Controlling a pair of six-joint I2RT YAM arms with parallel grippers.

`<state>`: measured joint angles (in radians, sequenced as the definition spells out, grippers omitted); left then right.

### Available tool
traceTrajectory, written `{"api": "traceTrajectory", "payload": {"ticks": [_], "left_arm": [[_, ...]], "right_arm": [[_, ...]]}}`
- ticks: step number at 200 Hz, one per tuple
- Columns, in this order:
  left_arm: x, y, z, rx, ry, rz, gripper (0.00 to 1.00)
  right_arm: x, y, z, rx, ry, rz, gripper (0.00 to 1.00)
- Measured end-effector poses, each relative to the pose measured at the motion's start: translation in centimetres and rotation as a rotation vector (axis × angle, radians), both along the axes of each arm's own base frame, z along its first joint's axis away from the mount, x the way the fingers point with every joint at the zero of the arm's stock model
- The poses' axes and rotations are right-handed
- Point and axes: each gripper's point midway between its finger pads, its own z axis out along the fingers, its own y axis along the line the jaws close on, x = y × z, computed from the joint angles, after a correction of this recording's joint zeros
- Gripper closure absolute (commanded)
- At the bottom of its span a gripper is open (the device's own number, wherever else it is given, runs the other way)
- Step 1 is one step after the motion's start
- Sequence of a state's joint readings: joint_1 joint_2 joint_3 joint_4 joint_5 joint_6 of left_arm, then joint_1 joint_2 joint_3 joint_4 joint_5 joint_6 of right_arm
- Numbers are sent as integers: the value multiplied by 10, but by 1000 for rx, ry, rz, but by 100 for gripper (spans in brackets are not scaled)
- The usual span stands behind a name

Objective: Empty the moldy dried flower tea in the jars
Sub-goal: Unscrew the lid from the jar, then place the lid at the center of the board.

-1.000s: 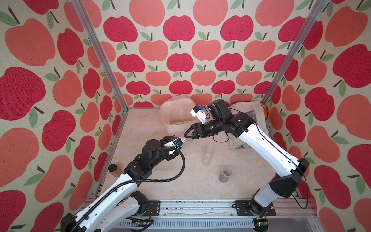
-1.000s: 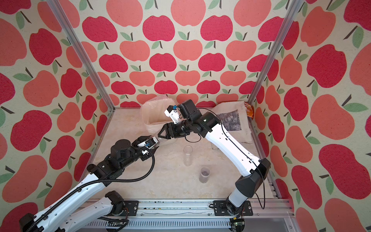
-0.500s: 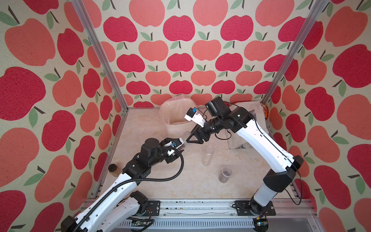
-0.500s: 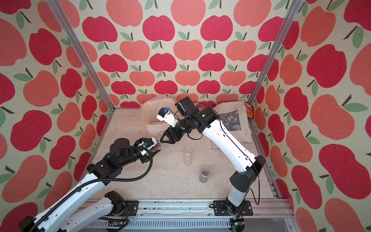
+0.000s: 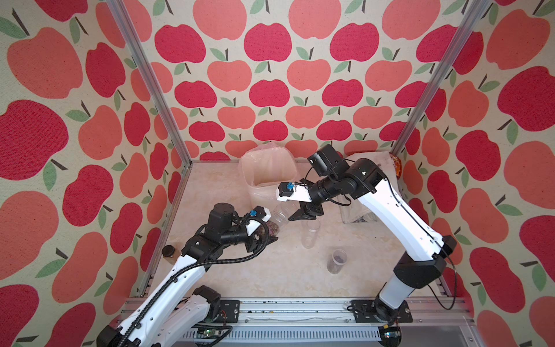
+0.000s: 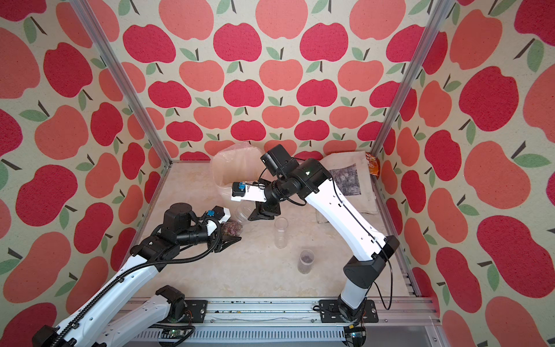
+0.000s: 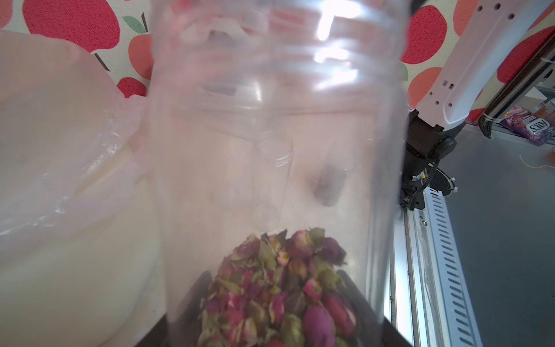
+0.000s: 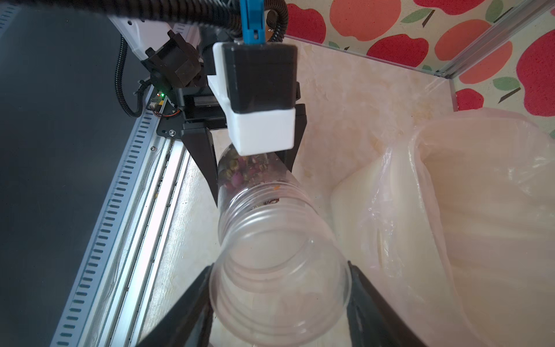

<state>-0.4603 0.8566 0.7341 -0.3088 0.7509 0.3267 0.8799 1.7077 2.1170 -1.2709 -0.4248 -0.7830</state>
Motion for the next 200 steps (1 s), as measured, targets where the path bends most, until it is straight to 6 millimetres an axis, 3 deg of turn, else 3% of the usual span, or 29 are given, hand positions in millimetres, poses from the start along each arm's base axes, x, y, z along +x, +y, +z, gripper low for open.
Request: {"api": "traceTrajectory", "payload": {"ticks": [42, 83, 138, 200], "left_arm": [[13, 16, 10, 30, -90, 128, 100], [31, 39, 20, 60, -157, 305, 100], [54, 70, 25, 86, -183, 507, 100], [68, 104, 33, 77, -196, 661, 100]], "right_arm": [[4, -1, 0, -6, -37, -18, 74], [-21, -2, -11, -32, -25, 3, 74], [-41, -2, -53, -76, 18, -9, 74], [-43, 5, -106, -154, 30, -67, 74]]}}
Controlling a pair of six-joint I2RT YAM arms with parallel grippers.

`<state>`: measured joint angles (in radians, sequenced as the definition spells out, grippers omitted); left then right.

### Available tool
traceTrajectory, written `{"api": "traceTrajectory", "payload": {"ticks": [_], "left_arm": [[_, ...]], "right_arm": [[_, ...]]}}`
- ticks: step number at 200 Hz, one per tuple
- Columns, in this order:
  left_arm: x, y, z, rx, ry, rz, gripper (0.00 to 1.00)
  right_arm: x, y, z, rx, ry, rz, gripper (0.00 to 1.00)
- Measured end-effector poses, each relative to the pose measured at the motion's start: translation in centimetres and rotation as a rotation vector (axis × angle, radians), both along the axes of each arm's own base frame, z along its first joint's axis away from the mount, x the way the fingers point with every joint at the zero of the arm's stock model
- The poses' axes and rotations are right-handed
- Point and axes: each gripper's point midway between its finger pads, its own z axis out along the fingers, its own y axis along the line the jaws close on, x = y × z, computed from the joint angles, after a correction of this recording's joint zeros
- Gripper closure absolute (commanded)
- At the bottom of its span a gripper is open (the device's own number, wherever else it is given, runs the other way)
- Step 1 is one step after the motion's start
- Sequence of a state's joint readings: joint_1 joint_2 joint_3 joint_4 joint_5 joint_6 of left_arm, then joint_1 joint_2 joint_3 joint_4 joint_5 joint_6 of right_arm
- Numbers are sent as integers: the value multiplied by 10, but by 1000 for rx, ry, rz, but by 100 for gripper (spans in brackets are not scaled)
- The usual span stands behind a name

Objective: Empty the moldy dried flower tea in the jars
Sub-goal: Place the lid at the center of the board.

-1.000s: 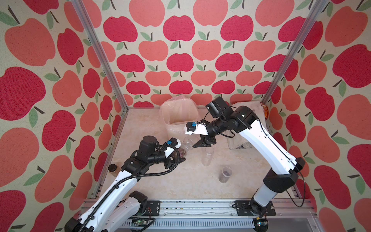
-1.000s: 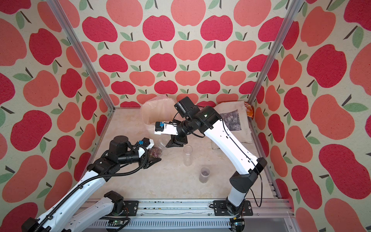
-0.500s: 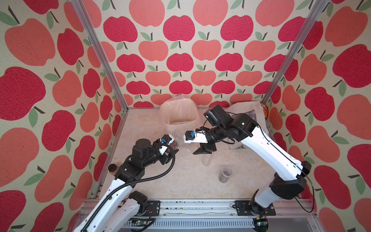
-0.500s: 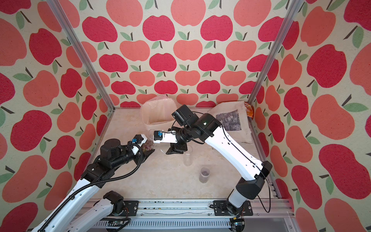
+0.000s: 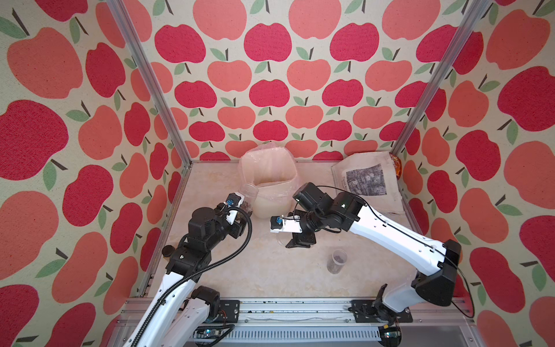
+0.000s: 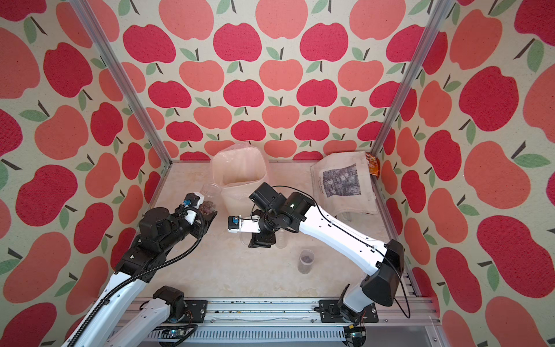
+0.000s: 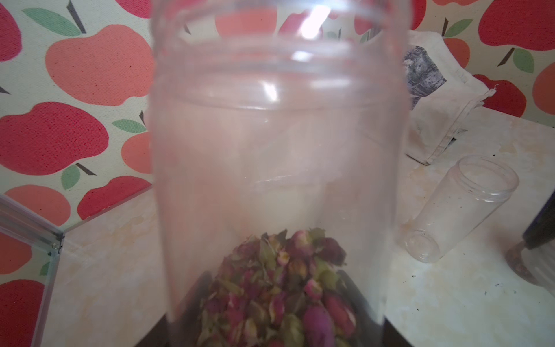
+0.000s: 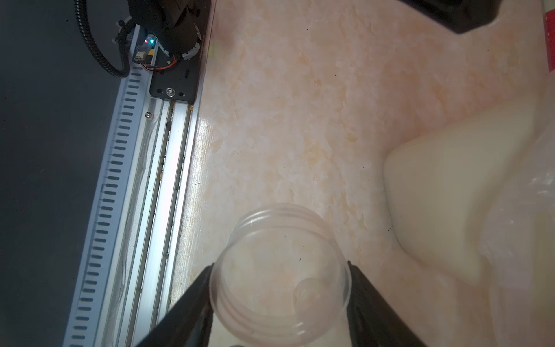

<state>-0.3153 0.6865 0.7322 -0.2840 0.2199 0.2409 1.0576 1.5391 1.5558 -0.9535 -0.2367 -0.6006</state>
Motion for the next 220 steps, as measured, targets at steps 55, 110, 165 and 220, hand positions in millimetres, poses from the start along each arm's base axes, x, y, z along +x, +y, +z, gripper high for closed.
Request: {"api": "traceTrajectory", "payload": {"ticks": [55, 110, 165, 220], "left_arm": [[5, 16, 2, -20, 0, 63, 100], [5, 18, 4, -25, -5, 66, 100], [5, 17, 4, -27, -5, 59, 100], [5, 17, 4, -28, -5, 58, 100]], "right_arm": [[-12, 15, -49, -61, 23, -8, 73], [-24, 25, -98, -146, 54, -18, 72], [-30, 30, -134, -217, 40, -33, 71], [-41, 29, -164, -286, 47, -36, 69]]}}
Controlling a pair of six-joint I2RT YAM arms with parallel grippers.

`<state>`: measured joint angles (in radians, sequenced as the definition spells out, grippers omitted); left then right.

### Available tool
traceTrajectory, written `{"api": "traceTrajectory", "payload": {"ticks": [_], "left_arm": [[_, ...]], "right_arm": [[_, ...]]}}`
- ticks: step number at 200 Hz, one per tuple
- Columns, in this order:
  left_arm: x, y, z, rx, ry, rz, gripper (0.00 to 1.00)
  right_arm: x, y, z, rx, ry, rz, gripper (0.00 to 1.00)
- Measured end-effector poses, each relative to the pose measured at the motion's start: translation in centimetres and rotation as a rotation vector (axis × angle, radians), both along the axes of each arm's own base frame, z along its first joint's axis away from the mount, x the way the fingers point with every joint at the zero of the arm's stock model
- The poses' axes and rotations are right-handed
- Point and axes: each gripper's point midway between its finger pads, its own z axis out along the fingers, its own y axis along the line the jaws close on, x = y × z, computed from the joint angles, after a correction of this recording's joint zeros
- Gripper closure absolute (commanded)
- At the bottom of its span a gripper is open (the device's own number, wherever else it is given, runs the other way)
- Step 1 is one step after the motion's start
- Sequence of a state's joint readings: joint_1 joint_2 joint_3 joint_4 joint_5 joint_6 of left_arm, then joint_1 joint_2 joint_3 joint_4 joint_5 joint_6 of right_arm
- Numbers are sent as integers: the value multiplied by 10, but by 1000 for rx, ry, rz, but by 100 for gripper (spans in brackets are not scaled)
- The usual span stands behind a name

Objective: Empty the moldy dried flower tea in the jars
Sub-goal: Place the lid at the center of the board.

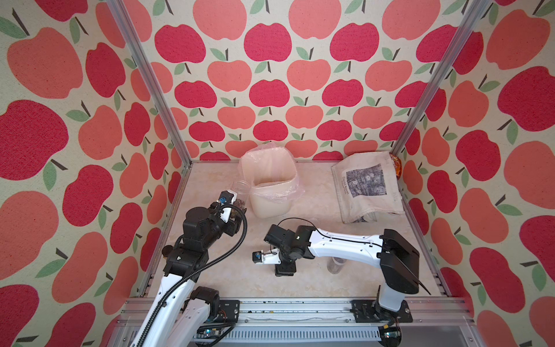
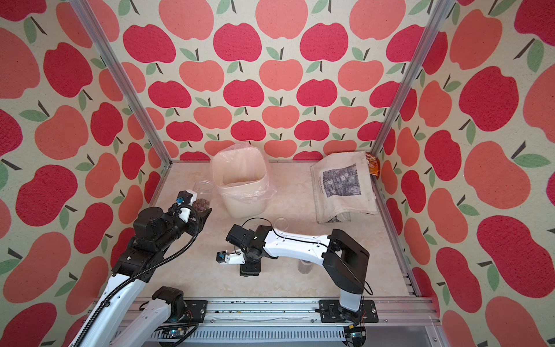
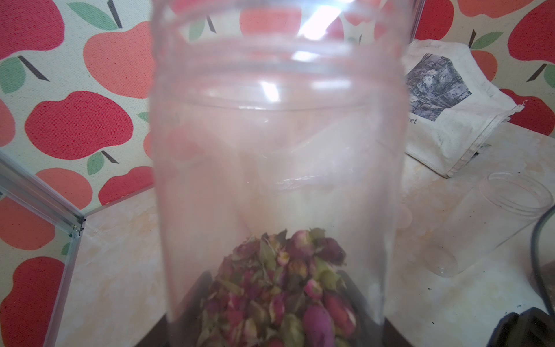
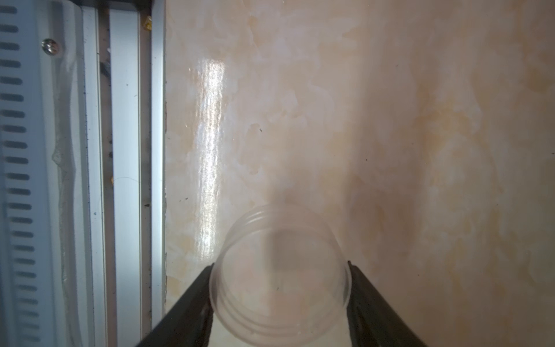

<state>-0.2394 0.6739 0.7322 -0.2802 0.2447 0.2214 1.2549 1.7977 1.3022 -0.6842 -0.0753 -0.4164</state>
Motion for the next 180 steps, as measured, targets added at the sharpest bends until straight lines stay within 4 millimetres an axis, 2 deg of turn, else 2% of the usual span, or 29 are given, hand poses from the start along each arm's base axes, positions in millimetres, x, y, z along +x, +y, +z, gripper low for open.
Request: {"api": "traceTrajectory", "payload": {"ticks": [34, 132, 163, 180], "left_arm": [[0, 0, 0, -1, 1, -2, 100], [0, -1, 0, -6, 3, -6, 100], [-1, -2, 0, -11, 5, -12, 100], [-1, -2, 0, -12, 6, -13, 100]], "right_arm": [[2, -3, -16, -39, -1, -22, 67], [-1, -8, -42, -111, -13, -47, 62], [-4, -7, -45, -118, -12, -54, 56], [-5, -7, -46, -118, -9, -61, 47]]}}
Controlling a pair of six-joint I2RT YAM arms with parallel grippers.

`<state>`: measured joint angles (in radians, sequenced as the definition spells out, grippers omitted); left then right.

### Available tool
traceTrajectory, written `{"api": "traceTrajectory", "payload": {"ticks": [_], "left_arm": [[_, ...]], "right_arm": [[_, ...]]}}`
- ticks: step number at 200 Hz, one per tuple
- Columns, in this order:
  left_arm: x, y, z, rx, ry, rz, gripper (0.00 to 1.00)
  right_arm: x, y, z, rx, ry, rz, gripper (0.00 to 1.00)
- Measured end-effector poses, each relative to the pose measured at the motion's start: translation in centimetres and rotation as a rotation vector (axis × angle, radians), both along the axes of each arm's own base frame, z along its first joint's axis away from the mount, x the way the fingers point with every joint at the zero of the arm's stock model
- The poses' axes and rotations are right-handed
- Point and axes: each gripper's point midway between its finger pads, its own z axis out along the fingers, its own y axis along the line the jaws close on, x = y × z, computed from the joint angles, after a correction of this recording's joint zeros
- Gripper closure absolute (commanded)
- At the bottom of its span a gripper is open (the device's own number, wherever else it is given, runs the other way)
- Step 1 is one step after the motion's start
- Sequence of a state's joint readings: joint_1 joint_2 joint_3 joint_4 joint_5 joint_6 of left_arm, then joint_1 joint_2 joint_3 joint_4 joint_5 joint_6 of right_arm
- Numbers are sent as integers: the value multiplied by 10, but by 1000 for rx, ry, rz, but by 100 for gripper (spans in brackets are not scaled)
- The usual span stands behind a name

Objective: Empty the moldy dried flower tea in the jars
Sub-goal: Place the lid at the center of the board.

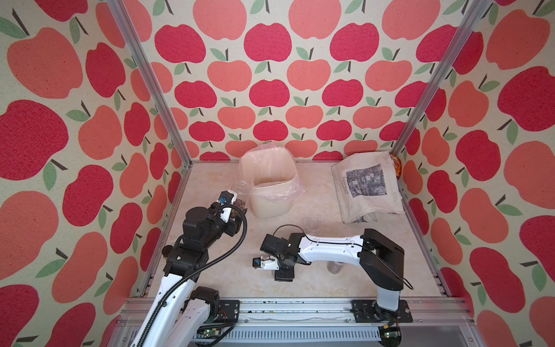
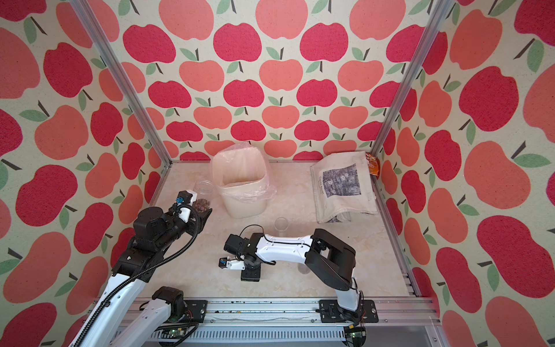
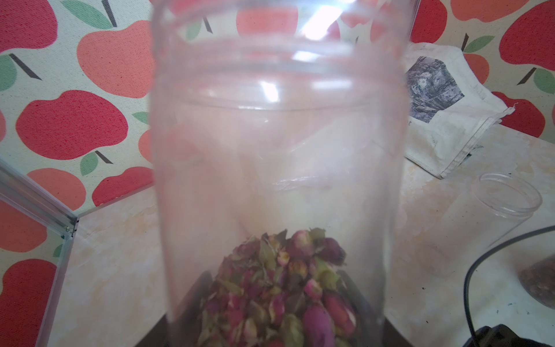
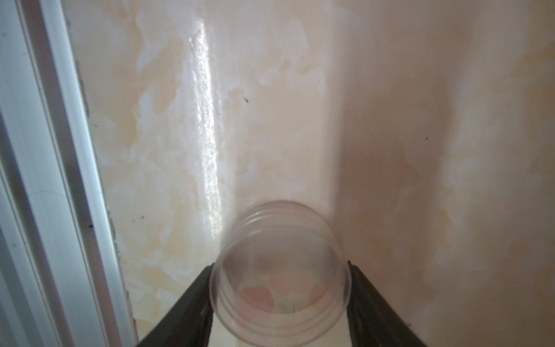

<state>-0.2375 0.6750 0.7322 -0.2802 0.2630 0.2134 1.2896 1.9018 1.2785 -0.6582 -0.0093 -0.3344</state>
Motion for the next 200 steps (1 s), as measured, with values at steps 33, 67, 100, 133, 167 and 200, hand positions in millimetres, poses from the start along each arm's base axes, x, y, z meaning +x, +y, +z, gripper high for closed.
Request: {"api": "traceTrajectory", "payload": {"ticks": [33, 67, 100, 133, 167, 200], "left_arm": [[0, -1, 0, -10, 6, -4, 100], [2, -2, -4, -11, 21, -3, 100], [3, -2, -4, -10, 25, -2, 100], [6, -3, 9, -12, 15, -2, 100], [11, -3, 33, -2, -1, -2, 100], [25, -1, 56, 63, 9, 11, 100]], "right_arm": [[0, 1, 0, 4, 7, -21, 28], [0, 1, 0, 4, 11, -39, 20], [0, 3, 2, 14, 13, -47, 16], [2, 9, 32, 96, -10, -46, 12], [6, 18, 89, 268, -63, -48, 4], [13, 17, 144, 450, -123, -72, 1]]}}
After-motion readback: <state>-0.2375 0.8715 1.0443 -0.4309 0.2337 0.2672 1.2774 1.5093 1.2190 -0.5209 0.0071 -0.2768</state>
